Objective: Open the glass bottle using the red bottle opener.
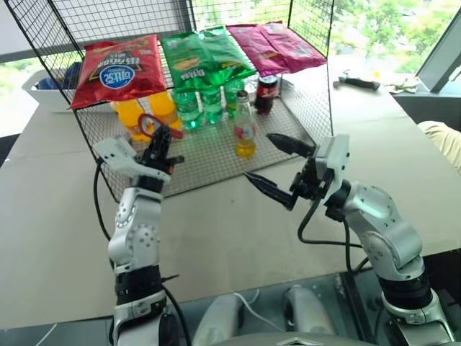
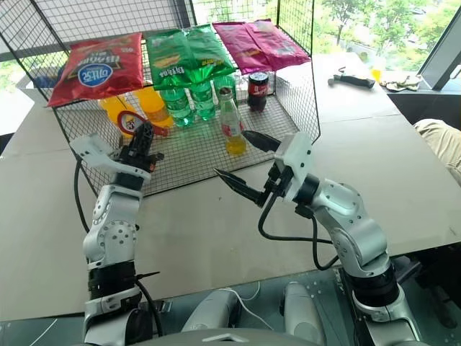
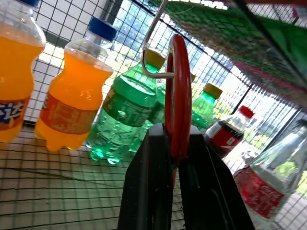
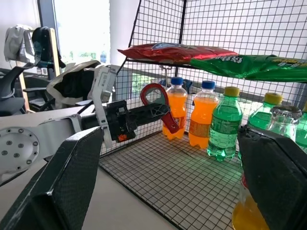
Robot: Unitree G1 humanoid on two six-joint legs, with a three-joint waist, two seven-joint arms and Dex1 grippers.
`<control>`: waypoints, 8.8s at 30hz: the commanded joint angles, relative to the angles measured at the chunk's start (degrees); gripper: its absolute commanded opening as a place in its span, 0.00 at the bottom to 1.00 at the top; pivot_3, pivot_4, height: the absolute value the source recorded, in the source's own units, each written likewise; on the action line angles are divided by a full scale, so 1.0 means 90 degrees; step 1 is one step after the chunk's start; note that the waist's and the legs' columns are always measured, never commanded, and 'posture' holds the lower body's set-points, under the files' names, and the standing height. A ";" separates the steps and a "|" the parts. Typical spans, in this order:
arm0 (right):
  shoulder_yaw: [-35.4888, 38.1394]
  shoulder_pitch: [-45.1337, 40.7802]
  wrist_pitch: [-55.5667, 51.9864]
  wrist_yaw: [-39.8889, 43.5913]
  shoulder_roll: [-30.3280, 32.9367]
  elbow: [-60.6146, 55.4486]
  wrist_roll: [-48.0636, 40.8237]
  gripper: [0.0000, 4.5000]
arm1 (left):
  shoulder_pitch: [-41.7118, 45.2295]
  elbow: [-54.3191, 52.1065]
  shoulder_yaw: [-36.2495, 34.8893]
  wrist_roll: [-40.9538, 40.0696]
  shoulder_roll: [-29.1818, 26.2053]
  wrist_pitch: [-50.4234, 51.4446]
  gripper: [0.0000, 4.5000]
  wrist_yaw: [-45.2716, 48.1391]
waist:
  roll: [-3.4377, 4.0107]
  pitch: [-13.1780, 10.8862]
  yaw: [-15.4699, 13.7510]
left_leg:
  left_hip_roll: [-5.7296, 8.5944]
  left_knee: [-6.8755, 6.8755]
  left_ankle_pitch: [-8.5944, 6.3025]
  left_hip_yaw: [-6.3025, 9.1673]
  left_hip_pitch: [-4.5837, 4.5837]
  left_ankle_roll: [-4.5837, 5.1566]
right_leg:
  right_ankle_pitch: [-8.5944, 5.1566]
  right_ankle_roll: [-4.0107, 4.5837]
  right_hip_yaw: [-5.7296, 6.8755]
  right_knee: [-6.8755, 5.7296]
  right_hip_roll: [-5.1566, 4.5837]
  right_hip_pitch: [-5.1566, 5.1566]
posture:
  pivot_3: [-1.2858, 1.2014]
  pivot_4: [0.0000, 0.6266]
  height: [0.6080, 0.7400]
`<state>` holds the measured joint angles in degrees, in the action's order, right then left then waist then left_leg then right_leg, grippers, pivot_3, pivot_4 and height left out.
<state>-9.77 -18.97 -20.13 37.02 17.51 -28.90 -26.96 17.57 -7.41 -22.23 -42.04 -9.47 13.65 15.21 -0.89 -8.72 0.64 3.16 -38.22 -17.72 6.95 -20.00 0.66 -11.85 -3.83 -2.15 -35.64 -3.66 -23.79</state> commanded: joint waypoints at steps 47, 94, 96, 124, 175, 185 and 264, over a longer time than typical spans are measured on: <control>0.0496 0.0179 -0.5453 -0.1634 0.0771 -0.0163 -0.5796 1.00 | -0.1491 -0.1773 0.1628 -0.4452 -0.2056 0.4896 0.02 0.2223 | 0.0009 -0.0008 0.0013 | -0.0003 0.0016 -0.0002 -0.0004 0.0002 0.0004 | -0.0003 0.0002 -0.0002 0.0015 0.0004 0.0001 | 0.52 0.24 1.00; 0.0083 -0.0983 -0.5856 -0.1201 0.1164 0.0589 -0.6426 0.02 | -0.1229 -0.1532 0.2435 -0.3881 -0.2273 0.5170 0.00 0.3100 | 0.0012 -0.0011 0.0012 | -0.0004 0.0020 -0.0006 -0.0005 -0.0008 0.0012 | -0.0003 0.0002 -0.0001 0.0034 0.0002 -0.0002 | 0.52 0.24 1.00; 0.0106 -0.0966 -0.5834 -0.1335 0.1117 0.0620 -0.6468 0.02 | -0.1225 -0.1521 0.2420 -0.3871 -0.2262 0.5165 0.00 0.3109 | 0.0012 -0.0011 0.0012 | -0.0004 0.0020 -0.0006 -0.0005 -0.0009 0.0012 | -0.0003 0.0001 -0.0001 0.0035 0.0002 -0.0002 | 0.52 0.24 1.00; 0.0042 -0.0877 -0.5993 -0.1357 0.1285 0.0464 -0.6734 0.24 | -0.1299 -0.1590 0.2327 -0.3725 -0.2045 0.4958 0.00 0.2985 | 0.0010 -0.0011 0.0008 | 0.0000 0.0009 -0.0005 -0.0004 -0.0092 0.0010 | -0.0001 0.0001 -0.0001 0.0027 -0.0004 -0.0083 | 0.52 0.24 1.00; 0.0013 -0.0630 -0.6032 -0.1708 0.1612 0.0810 -0.6939 0.02 | -0.1442 -0.1740 0.2133 -0.3741 -0.1953 0.4605 0.00 0.3250 | 0.0008 -0.0008 0.0006 | 0.0001 -0.0005 -0.0005 -0.0008 -0.0090 0.0011 | 0.0000 0.0002 -0.0003 0.0009 -0.0003 -0.0083 | 0.52 0.24 1.00; 0.0242 -0.0409 -0.5492 -0.1807 0.1581 0.0817 -0.6241 0.00 | -0.1222 -0.1287 0.1667 -0.3453 -0.1622 0.4118 0.08 0.2665 | 0.0007 -0.0007 -0.0008 | 0.0002 -0.0010 -0.0005 -0.0009 -0.0089 0.0011 | 0.0000 0.0002 -0.0005 0.0004 -0.0003 -0.0083 | 0.52 0.24 1.00; 0.0562 -0.0696 -0.0441 -0.2410 -0.0620 0.1021 0.1472 0.00 | 0.1078 -0.0427 0.2472 0.2121 -0.1172 0.0756 0.61 0.2637 | -0.0003 0.0007 0.0183 | 0.0026 -0.0021 -0.0001 -0.0016 -0.0096 0.0009 | 0.0003 0.0000 -0.0023 -0.0035 -0.0010 -0.0108 | 0.52 0.24 1.00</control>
<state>-5.68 -24.09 -25.63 15.14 12.28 -18.62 -13.78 28.76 -5.30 0.15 -20.48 -19.21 18.04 38.12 -0.91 -8.65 2.29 3.38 -38.41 -17.73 6.81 -20.86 0.74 -11.82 -3.83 -2.36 -35.96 -3.74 -24.77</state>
